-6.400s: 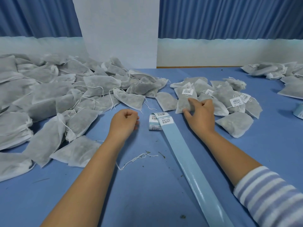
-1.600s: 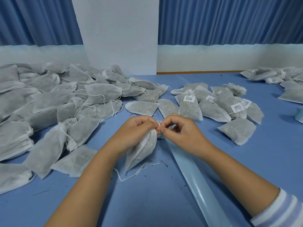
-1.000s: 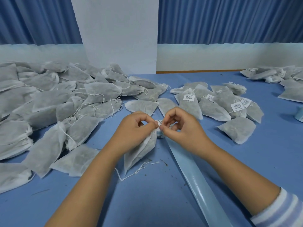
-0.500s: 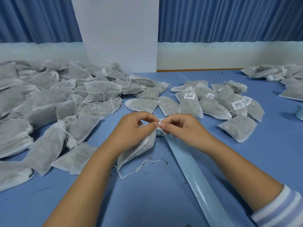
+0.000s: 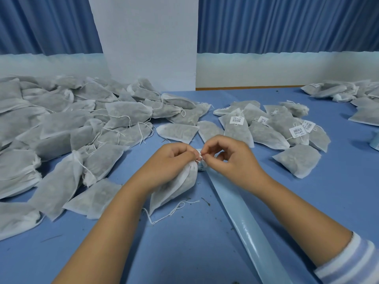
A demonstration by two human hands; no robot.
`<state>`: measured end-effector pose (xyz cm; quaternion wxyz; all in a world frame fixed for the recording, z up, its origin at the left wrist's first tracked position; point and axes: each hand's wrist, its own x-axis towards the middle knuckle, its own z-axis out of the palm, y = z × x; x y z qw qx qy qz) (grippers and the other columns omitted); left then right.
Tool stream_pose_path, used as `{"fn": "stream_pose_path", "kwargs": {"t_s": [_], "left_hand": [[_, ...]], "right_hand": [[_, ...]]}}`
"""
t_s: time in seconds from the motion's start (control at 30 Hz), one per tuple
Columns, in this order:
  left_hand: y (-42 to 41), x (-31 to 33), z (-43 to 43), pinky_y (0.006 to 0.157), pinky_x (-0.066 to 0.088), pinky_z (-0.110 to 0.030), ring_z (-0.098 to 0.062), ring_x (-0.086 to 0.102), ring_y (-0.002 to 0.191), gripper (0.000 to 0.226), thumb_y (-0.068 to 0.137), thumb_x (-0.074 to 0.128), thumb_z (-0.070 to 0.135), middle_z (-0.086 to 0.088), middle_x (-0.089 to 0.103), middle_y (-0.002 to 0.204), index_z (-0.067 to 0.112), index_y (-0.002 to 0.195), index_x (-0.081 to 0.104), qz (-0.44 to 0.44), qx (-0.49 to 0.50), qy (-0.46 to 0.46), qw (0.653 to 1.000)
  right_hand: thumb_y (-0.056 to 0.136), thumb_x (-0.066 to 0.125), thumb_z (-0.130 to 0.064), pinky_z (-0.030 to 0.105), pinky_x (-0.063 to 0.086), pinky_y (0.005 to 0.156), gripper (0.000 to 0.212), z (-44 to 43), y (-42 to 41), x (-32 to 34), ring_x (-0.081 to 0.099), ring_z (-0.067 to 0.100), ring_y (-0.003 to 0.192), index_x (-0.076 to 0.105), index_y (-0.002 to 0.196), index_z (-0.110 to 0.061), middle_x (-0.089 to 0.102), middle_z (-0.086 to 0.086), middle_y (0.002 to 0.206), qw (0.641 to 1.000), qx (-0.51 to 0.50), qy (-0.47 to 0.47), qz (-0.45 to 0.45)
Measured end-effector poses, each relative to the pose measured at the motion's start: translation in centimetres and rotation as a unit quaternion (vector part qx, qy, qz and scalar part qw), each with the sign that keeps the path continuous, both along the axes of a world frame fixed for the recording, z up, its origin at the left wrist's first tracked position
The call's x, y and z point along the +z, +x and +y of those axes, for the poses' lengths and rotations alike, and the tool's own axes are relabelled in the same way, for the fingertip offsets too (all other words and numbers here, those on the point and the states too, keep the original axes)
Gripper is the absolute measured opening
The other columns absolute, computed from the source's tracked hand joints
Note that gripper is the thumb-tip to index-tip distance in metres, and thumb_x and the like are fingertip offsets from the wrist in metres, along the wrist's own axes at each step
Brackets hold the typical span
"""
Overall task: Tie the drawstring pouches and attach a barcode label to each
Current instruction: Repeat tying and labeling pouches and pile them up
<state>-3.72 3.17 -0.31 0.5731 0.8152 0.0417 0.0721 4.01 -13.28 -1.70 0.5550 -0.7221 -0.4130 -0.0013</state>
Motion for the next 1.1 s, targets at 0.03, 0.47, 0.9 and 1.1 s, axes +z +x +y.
{"fn": "stream_pose_path", "kwargs": {"t_s": [0.03,0.47,0.9,1.1], "left_hand": [[0.02,0.00,0.06,0.077,0.044,-0.016,0.002,0.060,0.075,0.031,0.093,0.058,0.020,0.015,0.071,0.077,0.035,0.071,0.074,0.003,0.004,-0.006,1.000],[0.02,0.01,-0.03,0.050,0.036,-0.005,0.007,0.051,0.052,0.034,0.094,0.059,0.025,0.020,0.058,0.055,0.036,0.064,0.072,0.005,0.017,-0.015,1.000],[0.02,-0.06,0.39,0.074,0.045,-0.015,0.002,0.067,0.084,0.025,0.097,0.053,0.029,0.014,0.075,0.090,0.029,0.090,0.077,0.038,0.021,-0.047,0.998],[-0.30,-0.14,-0.02,0.078,0.049,-0.009,-0.005,0.070,0.101,0.024,0.097,0.052,0.008,-0.001,0.077,0.103,0.015,0.107,0.073,0.077,-0.080,-0.110,0.988]], "right_hand": [[0.083,0.067,0.003,0.029,0.048,0.064,0.021,0.00,0.00,-0.04,0.060,0.017,0.074,0.068,0.082,-0.018,0.069,-0.007,0.080,1.000,-0.005,-0.003,-0.011],[0.076,0.082,-0.015,0.014,0.050,0.067,0.009,-0.14,0.19,-0.04,0.067,0.005,0.069,0.077,0.083,-0.018,0.075,-0.005,0.078,0.998,-0.016,0.004,0.069],[0.091,0.062,-0.001,0.016,0.051,0.071,0.011,0.02,0.55,0.42,0.064,0.004,0.070,0.069,0.088,-0.009,0.071,-0.007,0.075,0.988,0.051,0.030,0.141],[0.093,0.059,-0.002,0.018,0.049,0.070,0.009,0.31,0.19,0.31,0.059,0.007,0.070,0.066,0.090,-0.008,0.066,-0.002,0.078,0.993,0.032,0.034,0.113]]}}
